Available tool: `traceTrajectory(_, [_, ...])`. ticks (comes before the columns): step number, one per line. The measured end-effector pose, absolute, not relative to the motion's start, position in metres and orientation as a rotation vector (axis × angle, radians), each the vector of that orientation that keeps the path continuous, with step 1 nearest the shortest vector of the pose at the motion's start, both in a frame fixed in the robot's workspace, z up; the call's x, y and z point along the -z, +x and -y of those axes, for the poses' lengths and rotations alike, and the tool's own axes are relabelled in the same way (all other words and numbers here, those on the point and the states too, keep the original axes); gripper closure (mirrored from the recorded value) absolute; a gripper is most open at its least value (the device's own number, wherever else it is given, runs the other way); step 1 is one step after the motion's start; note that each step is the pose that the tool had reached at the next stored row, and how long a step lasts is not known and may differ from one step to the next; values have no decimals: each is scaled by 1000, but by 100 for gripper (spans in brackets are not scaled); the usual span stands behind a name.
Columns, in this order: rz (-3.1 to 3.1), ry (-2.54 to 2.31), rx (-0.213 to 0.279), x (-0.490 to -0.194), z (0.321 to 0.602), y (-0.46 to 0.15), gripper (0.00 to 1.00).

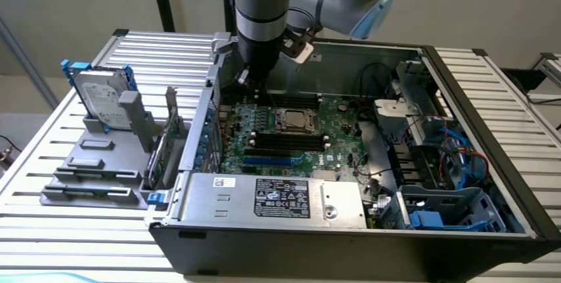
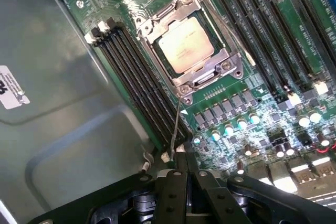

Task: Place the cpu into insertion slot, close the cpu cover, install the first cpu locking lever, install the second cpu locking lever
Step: 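Install the first cpu locking lever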

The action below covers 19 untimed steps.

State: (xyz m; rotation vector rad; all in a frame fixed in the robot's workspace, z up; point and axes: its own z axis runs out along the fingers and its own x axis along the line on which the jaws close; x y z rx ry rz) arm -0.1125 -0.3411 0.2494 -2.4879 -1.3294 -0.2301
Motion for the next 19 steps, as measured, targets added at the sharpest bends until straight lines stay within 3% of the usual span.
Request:
traceTrajectory(5, [1268,-2475,265,-249,341,-112,89])
traceTrajectory(19, [1239,-2491,272,-249,341,-81,89])
